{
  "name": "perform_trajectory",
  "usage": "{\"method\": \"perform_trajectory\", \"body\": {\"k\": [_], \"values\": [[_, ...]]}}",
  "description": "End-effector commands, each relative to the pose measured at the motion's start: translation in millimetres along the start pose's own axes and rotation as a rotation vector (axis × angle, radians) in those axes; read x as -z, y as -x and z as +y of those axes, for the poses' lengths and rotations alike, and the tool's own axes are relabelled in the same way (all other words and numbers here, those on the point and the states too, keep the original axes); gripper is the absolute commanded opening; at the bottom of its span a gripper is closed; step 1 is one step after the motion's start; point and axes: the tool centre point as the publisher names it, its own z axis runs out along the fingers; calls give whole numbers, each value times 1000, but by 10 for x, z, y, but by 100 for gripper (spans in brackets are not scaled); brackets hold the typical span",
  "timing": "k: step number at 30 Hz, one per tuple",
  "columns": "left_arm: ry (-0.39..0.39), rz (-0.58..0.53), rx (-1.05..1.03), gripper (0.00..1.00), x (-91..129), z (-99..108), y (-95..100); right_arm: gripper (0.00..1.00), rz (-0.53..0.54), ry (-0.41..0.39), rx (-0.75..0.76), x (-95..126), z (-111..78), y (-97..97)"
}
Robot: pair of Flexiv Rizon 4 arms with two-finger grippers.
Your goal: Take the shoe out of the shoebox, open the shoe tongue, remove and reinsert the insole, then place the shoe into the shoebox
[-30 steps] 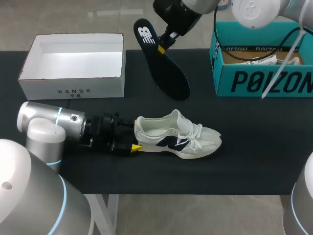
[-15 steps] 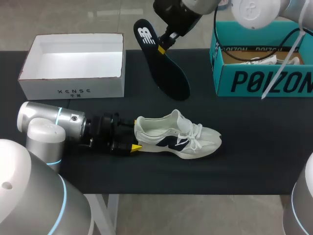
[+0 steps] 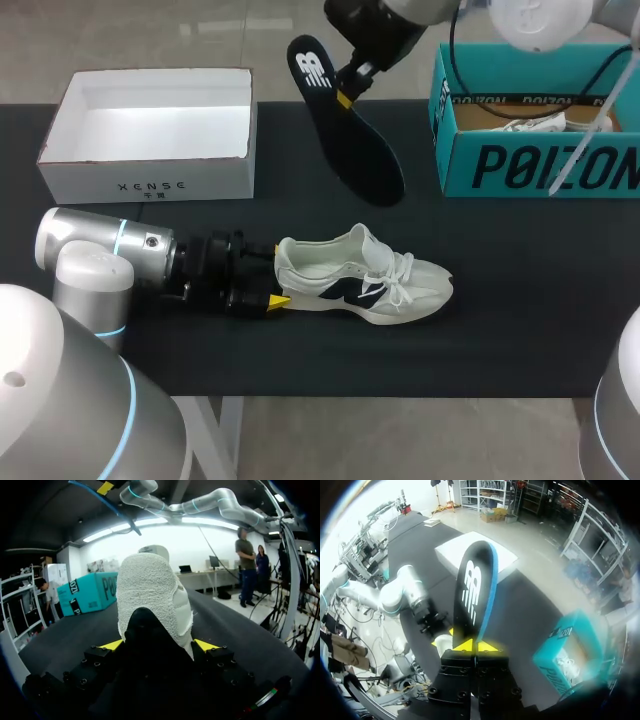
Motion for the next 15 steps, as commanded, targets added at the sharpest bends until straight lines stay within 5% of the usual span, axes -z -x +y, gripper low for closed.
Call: {"method": "perform_trajectory", "body": {"k": [1,15], "values": [[1,1,0,0,-7,22,3,0,-1,33,-16,258,-215,-3],[1,1,0,0,-7,22,3,0,38,83,-46,522,-359,-126]]}}
